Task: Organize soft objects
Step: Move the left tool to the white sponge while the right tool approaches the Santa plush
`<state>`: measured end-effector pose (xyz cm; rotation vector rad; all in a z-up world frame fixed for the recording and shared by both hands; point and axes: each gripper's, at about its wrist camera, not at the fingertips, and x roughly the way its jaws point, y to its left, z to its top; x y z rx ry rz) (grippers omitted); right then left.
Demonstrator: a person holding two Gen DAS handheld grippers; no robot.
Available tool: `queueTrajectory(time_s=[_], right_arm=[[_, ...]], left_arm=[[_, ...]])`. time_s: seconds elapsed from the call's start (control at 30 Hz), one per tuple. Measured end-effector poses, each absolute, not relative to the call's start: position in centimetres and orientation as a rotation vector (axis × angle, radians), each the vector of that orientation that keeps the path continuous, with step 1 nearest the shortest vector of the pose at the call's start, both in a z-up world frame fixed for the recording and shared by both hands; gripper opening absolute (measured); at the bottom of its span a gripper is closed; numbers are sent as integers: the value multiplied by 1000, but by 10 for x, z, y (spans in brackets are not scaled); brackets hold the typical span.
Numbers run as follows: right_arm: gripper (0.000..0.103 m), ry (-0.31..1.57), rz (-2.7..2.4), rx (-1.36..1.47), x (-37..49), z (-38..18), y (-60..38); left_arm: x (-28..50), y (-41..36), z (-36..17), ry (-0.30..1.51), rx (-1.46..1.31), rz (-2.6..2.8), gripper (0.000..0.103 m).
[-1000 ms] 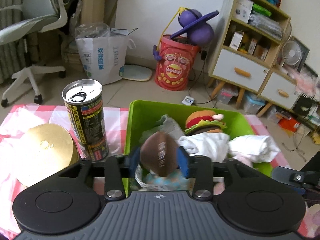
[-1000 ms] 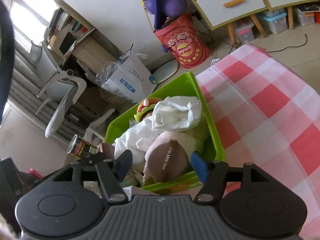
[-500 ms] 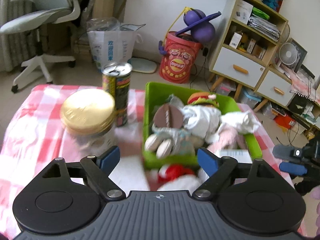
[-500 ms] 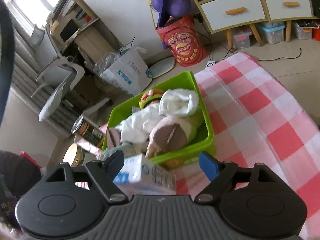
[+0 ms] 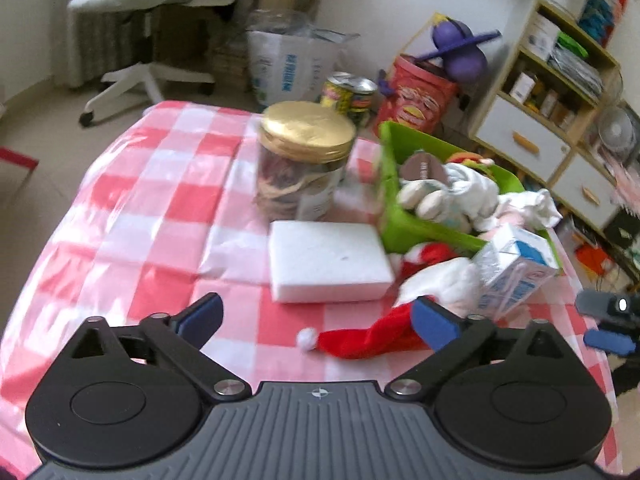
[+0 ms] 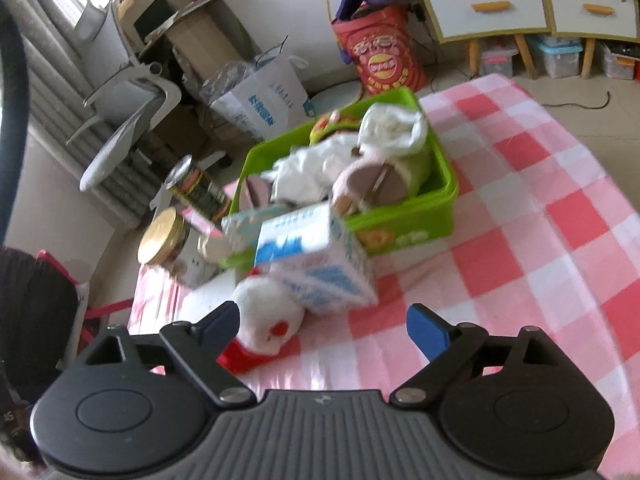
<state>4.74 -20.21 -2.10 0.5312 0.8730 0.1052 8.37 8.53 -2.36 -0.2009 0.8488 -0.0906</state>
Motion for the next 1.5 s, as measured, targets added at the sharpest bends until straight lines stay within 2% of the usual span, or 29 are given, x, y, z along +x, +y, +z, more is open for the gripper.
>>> queueTrajectory(time_s=[0.37, 0.5, 0.67, 0.83, 1.1, 1.27, 1.37, 1.43, 1.5], right_arm=[[70, 911, 151, 491, 43, -71, -144], [70, 911, 143, 536, 49, -85, -133], [70, 871, 143, 558, 56, -92, -121], [70, 832, 137, 593, 62, -97, -114], [69, 803, 122, 697, 78, -103, -109], [59, 802, 103, 700, 85, -104, -105], [47, 808, 99, 688, 88, -105, -105], [34, 812, 101, 685, 89, -105, -106], [27, 819, 107, 675, 90, -104, -107]], left_arm=[[86, 117, -74, 772, -185, -143, 96], [94, 122, -84, 748, -204, -204, 93], [103, 126, -93, 731, -250, -234, 85], [109, 124, -98, 726, -309, -248, 71], [116, 115, -101, 713, -361, -234, 57], [118, 112, -103, 717, -391, -207, 47], [118, 111, -103, 723, -393, -196, 43], [118, 110, -102, 730, -390, -188, 40], [118, 110, -101, 731, -399, -189, 36]])
